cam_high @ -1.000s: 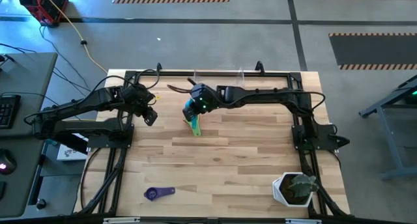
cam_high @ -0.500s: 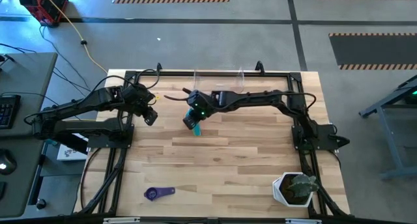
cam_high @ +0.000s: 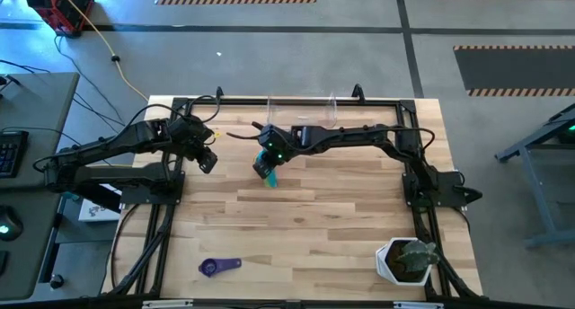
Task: Nest measuring cups in basket
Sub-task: Stack the light blue measuring cup on top of the green measuring cup
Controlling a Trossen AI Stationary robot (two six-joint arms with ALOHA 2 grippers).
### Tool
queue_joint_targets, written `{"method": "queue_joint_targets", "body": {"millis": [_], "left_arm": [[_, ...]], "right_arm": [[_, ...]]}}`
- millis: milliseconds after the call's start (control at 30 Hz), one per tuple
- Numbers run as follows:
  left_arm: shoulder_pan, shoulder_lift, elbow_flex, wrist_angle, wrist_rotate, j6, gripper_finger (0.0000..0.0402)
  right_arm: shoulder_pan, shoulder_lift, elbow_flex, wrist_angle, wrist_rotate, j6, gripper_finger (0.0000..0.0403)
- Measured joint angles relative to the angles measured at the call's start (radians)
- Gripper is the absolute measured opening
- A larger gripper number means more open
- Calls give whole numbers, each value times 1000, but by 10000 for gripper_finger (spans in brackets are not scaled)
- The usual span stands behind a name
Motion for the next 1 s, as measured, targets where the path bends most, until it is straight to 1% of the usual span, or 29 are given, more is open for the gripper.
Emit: {"method": "queue_joint_targets", "body": {"millis": [233, 433, 633, 800, 933, 1000], "left_arm": [[0, 0, 0, 0, -1, 0, 37], [0, 0, 0, 0, -1, 0, 37], [0, 0, 0, 0, -1, 0, 37], [0, 0, 0, -1, -1, 0, 37], [0, 0, 0, -1, -1, 8, 37], [0, 0, 0, -1, -1, 17, 37]], "right_arm": [[0, 0, 0, 0, -2, -15, 53], [0, -1, 0, -14, 18, 37, 56], [-2, -29, 0, -176, 18, 123, 57], [12, -34, 0, -335, 55, 163, 57], [31, -26, 0, -380, 78, 188, 57], [39, -26, -11, -351, 78, 193, 57]]}}
